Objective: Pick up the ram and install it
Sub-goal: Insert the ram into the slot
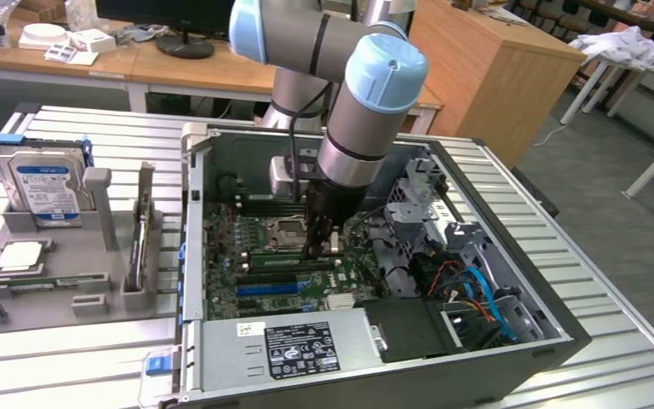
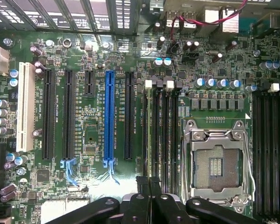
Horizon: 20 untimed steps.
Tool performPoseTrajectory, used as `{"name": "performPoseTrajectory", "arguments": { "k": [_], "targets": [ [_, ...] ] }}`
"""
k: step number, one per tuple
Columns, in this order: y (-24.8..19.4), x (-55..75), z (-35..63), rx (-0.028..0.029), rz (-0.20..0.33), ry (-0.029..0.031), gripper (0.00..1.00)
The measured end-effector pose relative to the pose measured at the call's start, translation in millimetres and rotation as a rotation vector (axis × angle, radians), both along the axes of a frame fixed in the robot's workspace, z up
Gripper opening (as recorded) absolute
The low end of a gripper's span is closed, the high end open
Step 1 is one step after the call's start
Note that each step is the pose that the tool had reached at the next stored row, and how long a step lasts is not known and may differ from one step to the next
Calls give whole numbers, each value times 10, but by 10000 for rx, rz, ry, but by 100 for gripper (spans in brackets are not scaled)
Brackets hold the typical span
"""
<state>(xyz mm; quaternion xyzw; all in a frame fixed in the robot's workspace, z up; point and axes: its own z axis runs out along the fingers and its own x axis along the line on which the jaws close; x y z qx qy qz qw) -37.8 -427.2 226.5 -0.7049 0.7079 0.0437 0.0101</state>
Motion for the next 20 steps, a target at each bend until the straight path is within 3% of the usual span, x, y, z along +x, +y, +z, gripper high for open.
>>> {"name": "performPoseTrajectory", "arguments": {
  "k": [14,16,17,20],
  "targets": [
    [0,0,-30,1,0,0,12],
    [0,0,-32,4,0,-2,13],
    [0,0,-32,3,0,-2,19],
    [0,0,-31,2,0,0,19]
  ]
}}
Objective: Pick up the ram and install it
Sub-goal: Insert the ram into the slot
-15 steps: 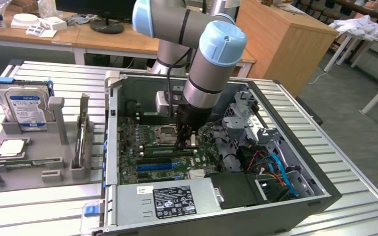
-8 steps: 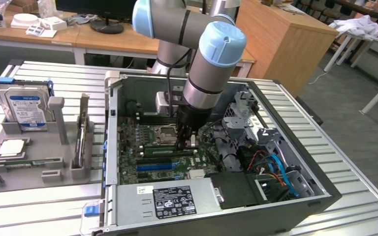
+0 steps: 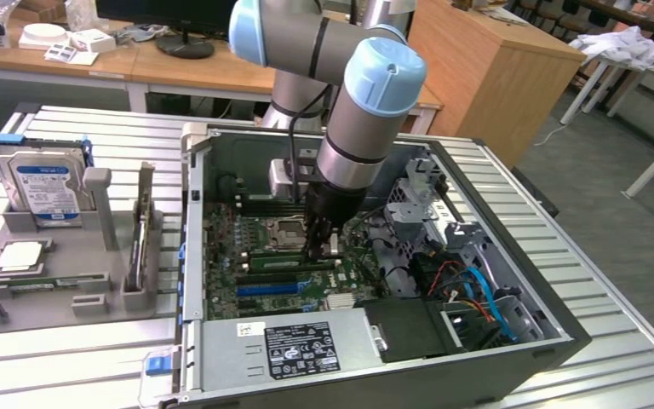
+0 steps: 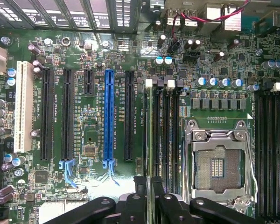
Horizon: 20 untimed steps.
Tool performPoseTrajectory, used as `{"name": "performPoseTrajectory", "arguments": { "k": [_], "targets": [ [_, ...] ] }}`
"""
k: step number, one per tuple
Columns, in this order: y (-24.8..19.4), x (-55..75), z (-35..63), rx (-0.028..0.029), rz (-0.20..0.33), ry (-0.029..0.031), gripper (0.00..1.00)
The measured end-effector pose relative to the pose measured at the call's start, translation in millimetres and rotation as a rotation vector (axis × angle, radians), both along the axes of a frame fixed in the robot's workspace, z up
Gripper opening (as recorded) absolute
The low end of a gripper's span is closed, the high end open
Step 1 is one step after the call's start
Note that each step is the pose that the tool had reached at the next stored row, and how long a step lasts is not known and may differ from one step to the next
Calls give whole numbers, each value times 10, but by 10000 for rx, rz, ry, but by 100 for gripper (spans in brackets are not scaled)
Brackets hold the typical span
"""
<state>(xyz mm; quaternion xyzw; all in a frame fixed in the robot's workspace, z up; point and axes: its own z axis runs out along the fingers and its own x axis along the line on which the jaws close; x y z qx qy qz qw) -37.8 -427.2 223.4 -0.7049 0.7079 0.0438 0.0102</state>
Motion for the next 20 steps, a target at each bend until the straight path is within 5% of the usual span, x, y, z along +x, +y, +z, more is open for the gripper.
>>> {"name": "performPoseTrajectory", "arguments": {
  "k": [12,14,20],
  "targets": [
    [0,0,0,-1,0,0,20],
    [0,0,0,-1,1,0,32],
    [0,0,1,-2,0,0,38]
  ]
}}
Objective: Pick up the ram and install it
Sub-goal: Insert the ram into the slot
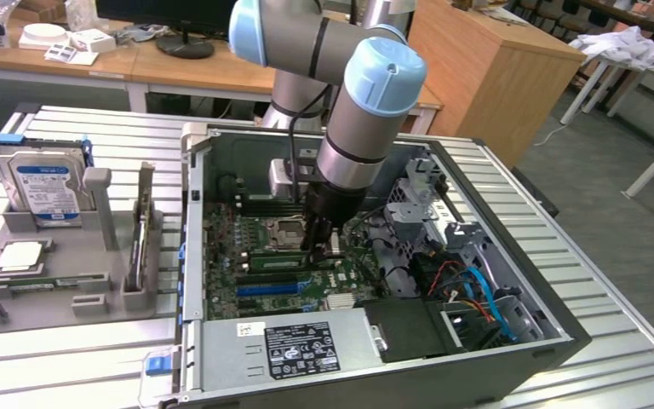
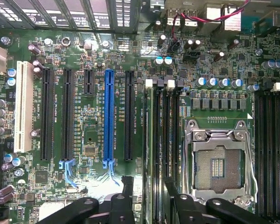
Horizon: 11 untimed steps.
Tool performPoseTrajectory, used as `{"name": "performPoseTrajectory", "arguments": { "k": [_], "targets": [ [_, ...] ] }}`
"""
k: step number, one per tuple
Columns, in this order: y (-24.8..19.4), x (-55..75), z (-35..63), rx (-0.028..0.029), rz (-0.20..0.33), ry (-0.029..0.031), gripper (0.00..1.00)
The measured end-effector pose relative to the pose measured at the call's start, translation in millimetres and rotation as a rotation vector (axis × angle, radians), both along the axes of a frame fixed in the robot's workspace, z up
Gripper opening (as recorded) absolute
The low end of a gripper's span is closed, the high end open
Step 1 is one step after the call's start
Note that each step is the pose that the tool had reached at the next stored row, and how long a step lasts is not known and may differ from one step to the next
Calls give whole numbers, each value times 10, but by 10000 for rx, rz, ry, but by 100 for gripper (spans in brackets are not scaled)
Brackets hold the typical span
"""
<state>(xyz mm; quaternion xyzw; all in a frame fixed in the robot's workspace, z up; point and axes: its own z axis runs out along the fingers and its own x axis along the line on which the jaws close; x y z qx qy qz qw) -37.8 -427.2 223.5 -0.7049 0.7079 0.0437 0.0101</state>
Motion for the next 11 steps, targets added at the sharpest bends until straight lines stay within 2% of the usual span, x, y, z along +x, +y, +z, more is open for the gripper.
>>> {"name": "performPoseTrajectory", "arguments": {
  "k": [4,11],
  "targets": [
    [0,0,52,0,0,0,38],
    [0,0,287,0,0,0,38]
  ]
}}
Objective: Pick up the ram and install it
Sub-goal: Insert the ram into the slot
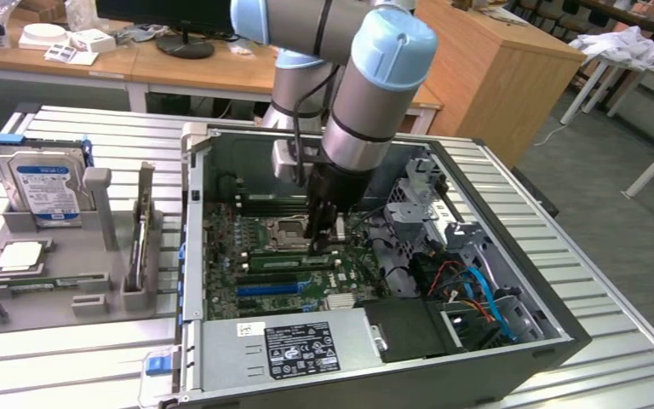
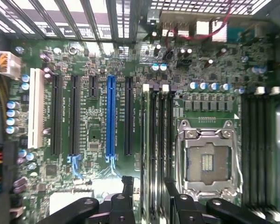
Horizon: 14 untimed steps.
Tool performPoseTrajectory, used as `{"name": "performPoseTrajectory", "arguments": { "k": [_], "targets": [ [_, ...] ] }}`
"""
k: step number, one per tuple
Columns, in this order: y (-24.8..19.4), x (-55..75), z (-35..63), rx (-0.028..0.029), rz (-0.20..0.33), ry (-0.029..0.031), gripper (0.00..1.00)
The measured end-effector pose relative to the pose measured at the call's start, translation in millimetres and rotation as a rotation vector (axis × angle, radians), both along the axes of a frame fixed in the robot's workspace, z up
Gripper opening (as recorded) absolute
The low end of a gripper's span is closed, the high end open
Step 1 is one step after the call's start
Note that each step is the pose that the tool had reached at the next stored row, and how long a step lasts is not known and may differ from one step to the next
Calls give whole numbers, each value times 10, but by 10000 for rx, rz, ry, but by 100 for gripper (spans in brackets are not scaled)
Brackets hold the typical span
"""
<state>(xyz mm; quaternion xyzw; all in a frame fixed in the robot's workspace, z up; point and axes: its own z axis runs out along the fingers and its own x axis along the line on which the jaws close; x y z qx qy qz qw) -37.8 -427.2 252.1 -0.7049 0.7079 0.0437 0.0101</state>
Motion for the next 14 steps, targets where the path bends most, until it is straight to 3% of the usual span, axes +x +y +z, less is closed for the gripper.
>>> {"name": "performPoseTrajectory", "arguments": {
  "k": [14],
  "targets": [
    [0,0,546,-1,1,-6,38]
  ]
}}
